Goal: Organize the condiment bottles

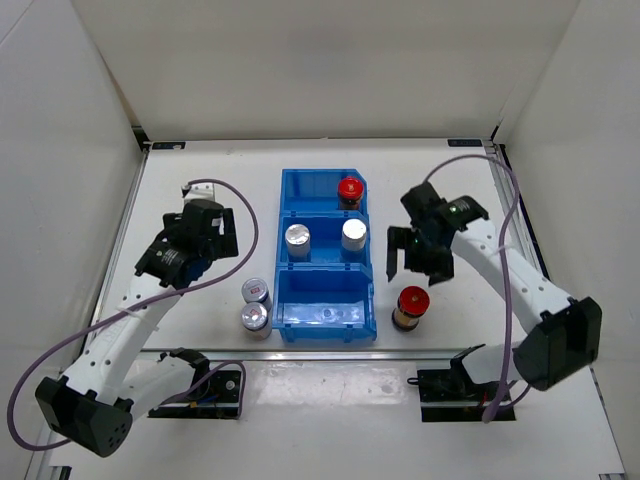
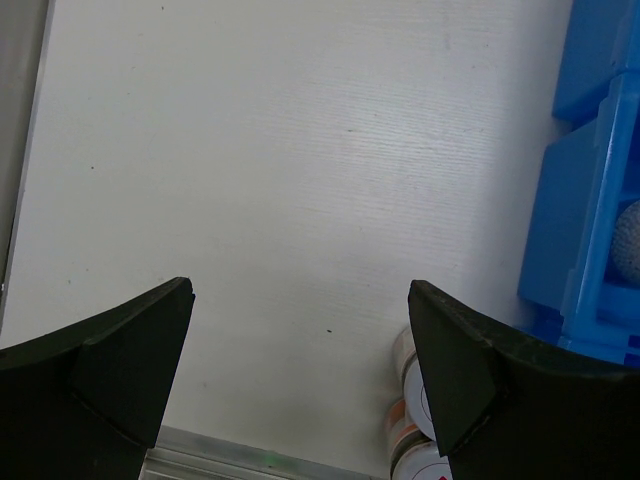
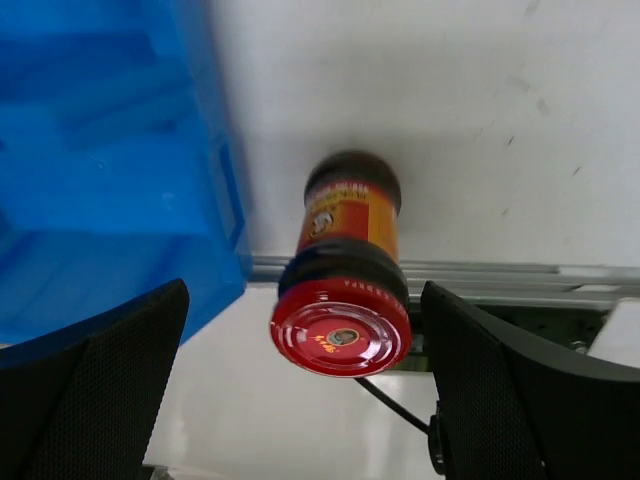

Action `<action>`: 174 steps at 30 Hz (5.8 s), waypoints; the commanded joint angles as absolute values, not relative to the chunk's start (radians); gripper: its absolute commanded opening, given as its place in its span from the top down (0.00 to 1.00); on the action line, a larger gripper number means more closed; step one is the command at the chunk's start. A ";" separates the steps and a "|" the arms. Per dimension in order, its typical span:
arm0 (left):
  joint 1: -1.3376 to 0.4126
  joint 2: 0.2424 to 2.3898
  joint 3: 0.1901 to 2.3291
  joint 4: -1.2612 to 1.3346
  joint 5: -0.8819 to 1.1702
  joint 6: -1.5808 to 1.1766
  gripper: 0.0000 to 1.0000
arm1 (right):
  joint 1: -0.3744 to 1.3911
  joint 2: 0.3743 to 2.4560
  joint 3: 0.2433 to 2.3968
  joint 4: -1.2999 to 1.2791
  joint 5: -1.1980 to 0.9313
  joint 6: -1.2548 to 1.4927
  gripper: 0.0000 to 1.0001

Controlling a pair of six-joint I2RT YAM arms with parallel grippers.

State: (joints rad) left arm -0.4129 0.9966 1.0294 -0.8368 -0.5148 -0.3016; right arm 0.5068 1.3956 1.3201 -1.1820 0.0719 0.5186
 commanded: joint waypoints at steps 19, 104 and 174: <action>-0.419 0.953 0.980 -0.848 -0.505 -0.319 0.00 | 0.532 1.299 1.084 -1.141 0.066 0.672 0.65; -0.428 0.925 0.962 -0.905 -0.526 -0.337 0.00 | 0.738 2.500 2.979 -1.286 0.109 0.123 1.00; -0.448 1.206 0.917 -0.864 -0.048 -0.531 0.00 | 0.497 1.988 2.683 -1.275 0.072 0.213 0.00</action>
